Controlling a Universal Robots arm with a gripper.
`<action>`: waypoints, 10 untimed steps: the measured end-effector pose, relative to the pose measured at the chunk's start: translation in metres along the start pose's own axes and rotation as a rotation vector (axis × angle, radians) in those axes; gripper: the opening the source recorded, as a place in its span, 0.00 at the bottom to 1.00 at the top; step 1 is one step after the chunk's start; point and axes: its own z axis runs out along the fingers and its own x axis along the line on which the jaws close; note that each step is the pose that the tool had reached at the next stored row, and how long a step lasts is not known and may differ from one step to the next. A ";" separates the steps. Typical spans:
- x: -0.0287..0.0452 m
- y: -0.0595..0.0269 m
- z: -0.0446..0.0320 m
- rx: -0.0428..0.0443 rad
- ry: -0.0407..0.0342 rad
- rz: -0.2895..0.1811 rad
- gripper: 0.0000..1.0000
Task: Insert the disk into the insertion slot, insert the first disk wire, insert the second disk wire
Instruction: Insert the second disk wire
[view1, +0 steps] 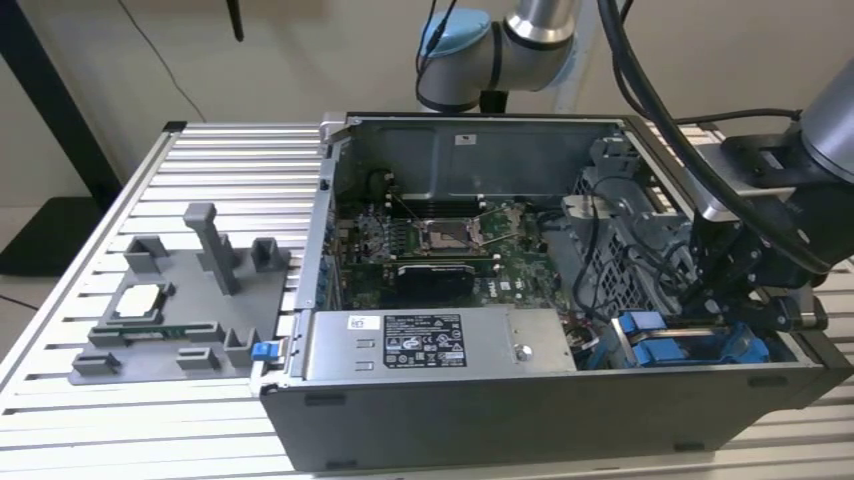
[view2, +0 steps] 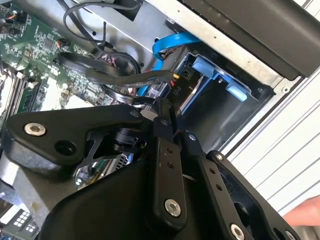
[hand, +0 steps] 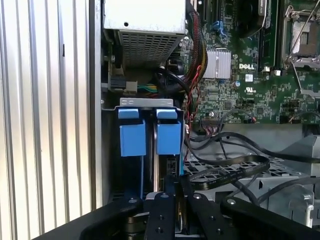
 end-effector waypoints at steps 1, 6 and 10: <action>0.0000 0.0000 0.0002 0.0002 0.0001 0.000 0.00; 0.0001 0.0000 0.0013 0.0007 0.0001 0.000 0.00; 0.0001 0.0000 0.0018 0.0007 -0.0001 0.001 0.00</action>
